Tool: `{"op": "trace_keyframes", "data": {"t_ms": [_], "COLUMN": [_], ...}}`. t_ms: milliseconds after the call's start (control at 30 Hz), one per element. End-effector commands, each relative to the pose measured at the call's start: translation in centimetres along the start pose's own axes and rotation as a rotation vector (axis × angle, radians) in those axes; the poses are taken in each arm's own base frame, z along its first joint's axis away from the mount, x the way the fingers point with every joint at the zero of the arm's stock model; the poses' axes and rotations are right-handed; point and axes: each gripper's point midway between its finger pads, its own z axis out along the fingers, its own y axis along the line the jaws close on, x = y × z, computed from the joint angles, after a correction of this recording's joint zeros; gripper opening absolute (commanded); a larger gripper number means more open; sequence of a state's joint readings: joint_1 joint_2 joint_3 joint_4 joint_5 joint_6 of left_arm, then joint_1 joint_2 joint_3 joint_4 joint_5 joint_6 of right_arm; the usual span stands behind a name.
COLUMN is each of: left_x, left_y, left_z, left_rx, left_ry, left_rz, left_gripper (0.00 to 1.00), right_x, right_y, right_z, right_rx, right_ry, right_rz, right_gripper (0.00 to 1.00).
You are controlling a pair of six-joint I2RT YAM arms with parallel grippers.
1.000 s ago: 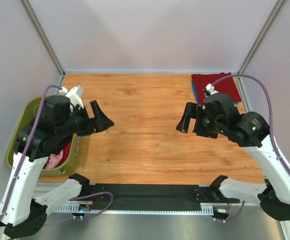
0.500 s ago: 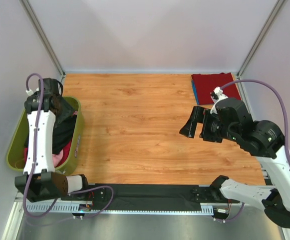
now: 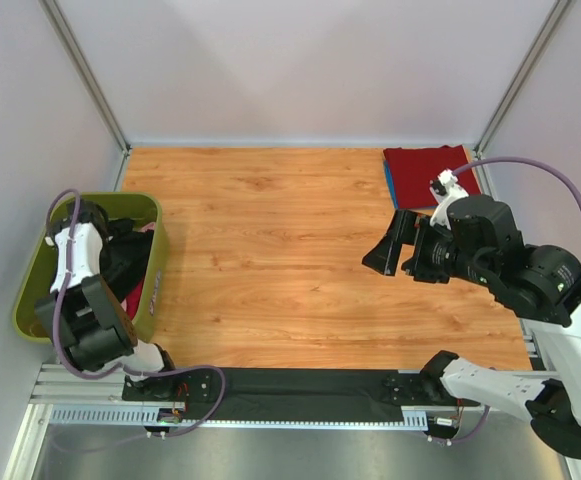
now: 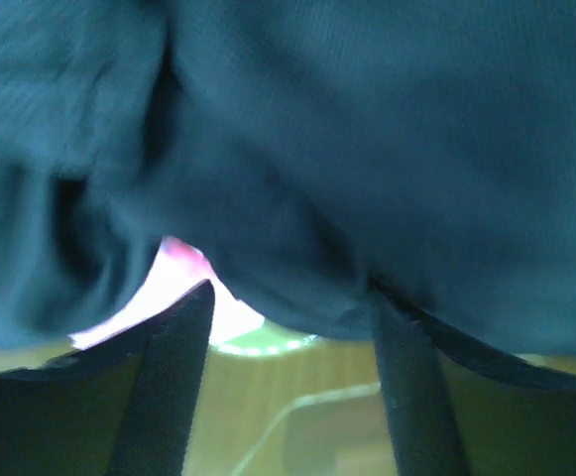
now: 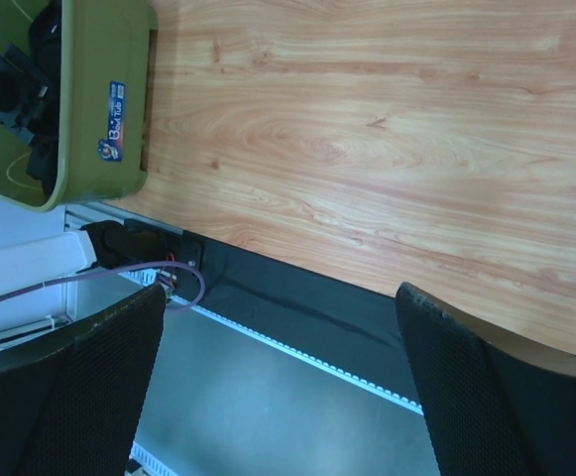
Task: Fold and stack the t-shirts
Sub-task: Grab the tshirt from the pile
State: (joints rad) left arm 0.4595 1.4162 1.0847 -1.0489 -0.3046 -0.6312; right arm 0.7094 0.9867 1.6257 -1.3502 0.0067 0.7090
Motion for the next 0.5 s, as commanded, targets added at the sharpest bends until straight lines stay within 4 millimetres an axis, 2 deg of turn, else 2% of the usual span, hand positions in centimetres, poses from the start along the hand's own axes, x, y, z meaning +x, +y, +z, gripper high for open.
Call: {"op": "trace_keyframes", "data": {"t_ms": [0, 33, 67, 100, 133, 233, 267, 300, 367, 400, 467], "left_x": [-1.8, -2.5, -2.9, -3.2, -4.4, -7.1, -7.5, -8.9, -9.0, -9.9, -8.4], "left_y": [-1.8, -2.4, -2.8, -3.0, -3.7, -4.9, -5.1, -5.4, -6.4, -6.5, -7.5], "left_z": [1.7, 1.4, 1.1, 0.4, -1.1, -8.0, -11.3, -15.3, -21.7, -26.4, -33.0], "left_rx": [0.032, 0.052, 0.066, 0.089, 0.137, 0.292, 0.358, 0.433, 0.598, 0.703, 0.927], "left_ry": [-0.014, -0.019, -0.024, -0.036, -0.077, -0.231, -0.297, -0.374, -0.467, -0.550, -0.617], "left_rz": [0.040, 0.041, 0.039, 0.024, 0.007, -0.055, -0.064, -0.086, -0.099, -0.122, -0.117], "left_gripper": [0.63, 0.48, 0.10, 0.00, 0.00, 0.00, 0.00, 0.00, 0.00, 0.00, 0.00], "right_x": [0.7, 0.3, 0.3, 0.2, 0.1, -0.1, -0.2, -0.3, -0.8, -1.1, -1.7], "right_y": [-0.5, -0.8, -0.8, -0.8, -0.7, -0.4, -0.3, -0.2, 0.4, 0.7, 1.2], "right_z": [-1.5, -1.5, -1.5, -1.5, -1.6, -1.4, -1.4, -1.4, -1.4, -1.5, -1.8], "right_rx": [0.018, 0.039, 0.040, 0.037, 0.027, 0.014, 0.009, 0.006, -0.016, -0.031, -0.050], "right_ry": [0.032, 0.008, 0.007, 0.002, -0.008, -0.021, -0.027, -0.030, -0.048, -0.057, -0.082], "right_rz": [-0.004, 0.000, 0.005, 0.009, 0.019, 0.030, 0.032, 0.035, 0.040, 0.040, 0.029], "right_gripper": [0.99, 0.99, 0.99, 0.99, 0.99, 0.99, 0.98, 0.98, 0.98, 0.98, 0.98]}}
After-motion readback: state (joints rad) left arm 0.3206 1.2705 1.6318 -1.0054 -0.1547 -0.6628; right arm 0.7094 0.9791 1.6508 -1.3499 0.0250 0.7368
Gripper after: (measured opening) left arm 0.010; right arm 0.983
